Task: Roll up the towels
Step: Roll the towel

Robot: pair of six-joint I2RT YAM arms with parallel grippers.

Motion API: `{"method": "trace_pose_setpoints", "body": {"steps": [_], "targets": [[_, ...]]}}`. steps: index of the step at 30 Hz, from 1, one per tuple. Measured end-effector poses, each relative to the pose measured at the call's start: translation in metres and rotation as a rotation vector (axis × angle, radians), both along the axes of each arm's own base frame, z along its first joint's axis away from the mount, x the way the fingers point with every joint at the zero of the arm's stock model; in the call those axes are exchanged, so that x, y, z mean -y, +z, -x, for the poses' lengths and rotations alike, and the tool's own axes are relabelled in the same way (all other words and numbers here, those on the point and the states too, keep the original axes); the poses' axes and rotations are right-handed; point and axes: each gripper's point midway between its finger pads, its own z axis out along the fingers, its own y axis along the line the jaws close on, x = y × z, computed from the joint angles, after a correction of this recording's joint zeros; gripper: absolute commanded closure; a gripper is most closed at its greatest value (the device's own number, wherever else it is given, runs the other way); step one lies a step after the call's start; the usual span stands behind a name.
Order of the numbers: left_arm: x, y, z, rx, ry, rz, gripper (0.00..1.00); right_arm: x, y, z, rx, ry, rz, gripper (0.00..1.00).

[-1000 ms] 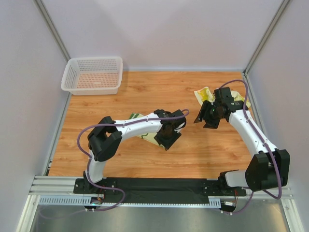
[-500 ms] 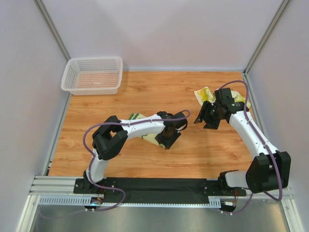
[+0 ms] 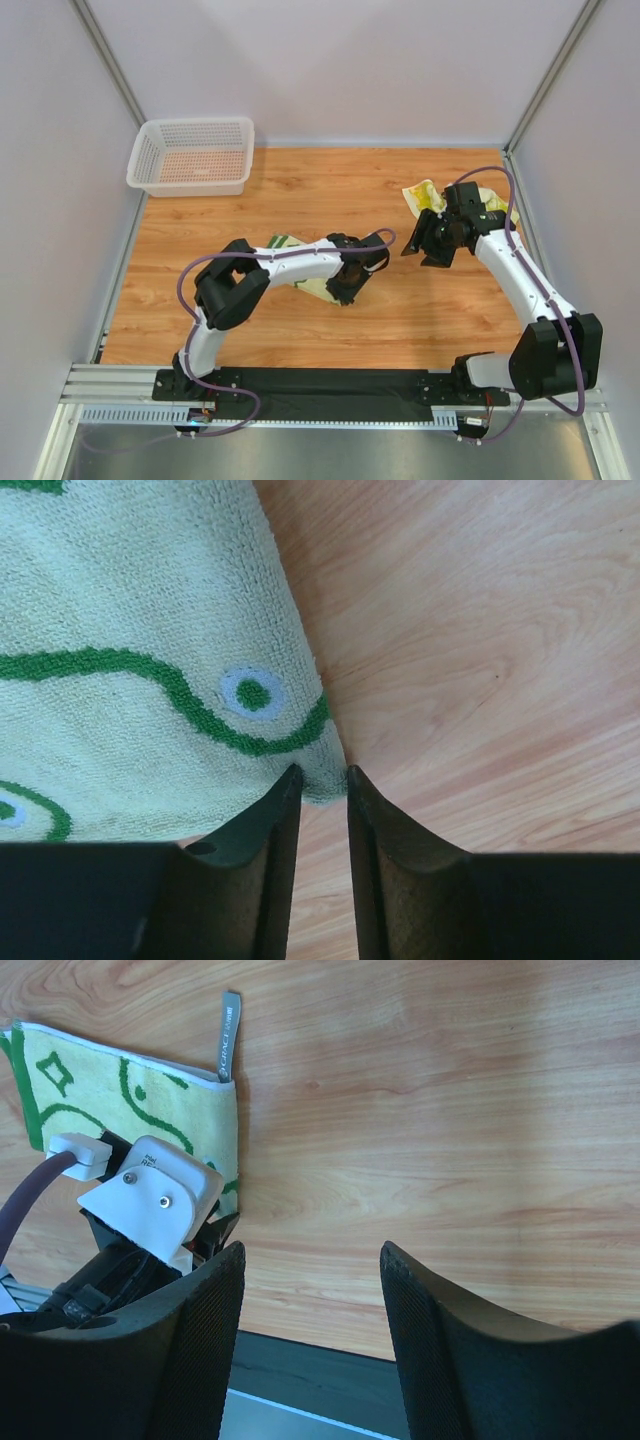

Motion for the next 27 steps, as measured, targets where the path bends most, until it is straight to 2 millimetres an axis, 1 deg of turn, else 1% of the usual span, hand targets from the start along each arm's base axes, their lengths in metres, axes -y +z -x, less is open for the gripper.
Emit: {"method": "trace_pose_setpoints", "body": {"steps": [2, 5, 6, 7, 8, 12, 13, 15, 17, 21, 24, 27], "targets": [[-0.001, -0.002, -0.001, 0.009, 0.002, -0.001, 0.71, -0.001, 0.0, 0.0, 0.0, 0.002, -0.003, 0.42], [-0.002, -0.003, -0.002, 0.022, 0.001, 0.0, 0.82, -0.003, 0.0, -0.001, -0.002, 0.009, -0.015, 0.42], [-0.003, -0.002, -0.003, 0.025, 0.0, 0.002, 0.86, -0.004, -0.001, -0.001, -0.005, 0.01, -0.019, 0.41], [-0.003, -0.002, -0.003, 0.029, -0.001, 0.004, 0.95, -0.005, -0.002, -0.002, -0.008, 0.013, -0.024, 0.41], [-0.004, -0.002, -0.003, 0.031, -0.001, 0.007, 1.0, -0.007, -0.003, -0.002, -0.013, 0.017, -0.032, 0.41], [-0.004, 0.0, -0.002, 0.039, -0.008, 0.039, 1.0, -0.019, -0.013, -0.005, -0.056, 0.036, -0.093, 0.39], [-0.006, 0.001, -0.001, 0.031, -0.005, 0.054, 1.0, -0.023, -0.017, -0.006, -0.072, 0.038, -0.115, 0.36], [-0.011, 0.003, 0.001, 0.011, 0.003, 0.083, 1.0, -0.031, -0.024, -0.007, -0.113, 0.04, -0.163, 0.33], [-0.015, 0.008, 0.002, -0.008, 0.014, 0.108, 1.0, -0.04, -0.031, -0.01, -0.147, 0.042, -0.214, 0.32], [-0.017, 0.027, -0.005, -0.009, 0.036, 0.176, 1.0, -0.06, -0.047, -0.015, -0.223, 0.051, -0.298, 0.3], [-0.014, 0.038, -0.009, 0.007, 0.04, 0.217, 1.0, -0.08, -0.065, -0.01, -0.298, 0.082, -0.331, 0.3], [-0.014, 0.044, -0.007, 0.008, 0.035, 0.239, 1.0, -0.102, -0.081, -0.004, -0.353, 0.114, -0.356, 0.3]]}}
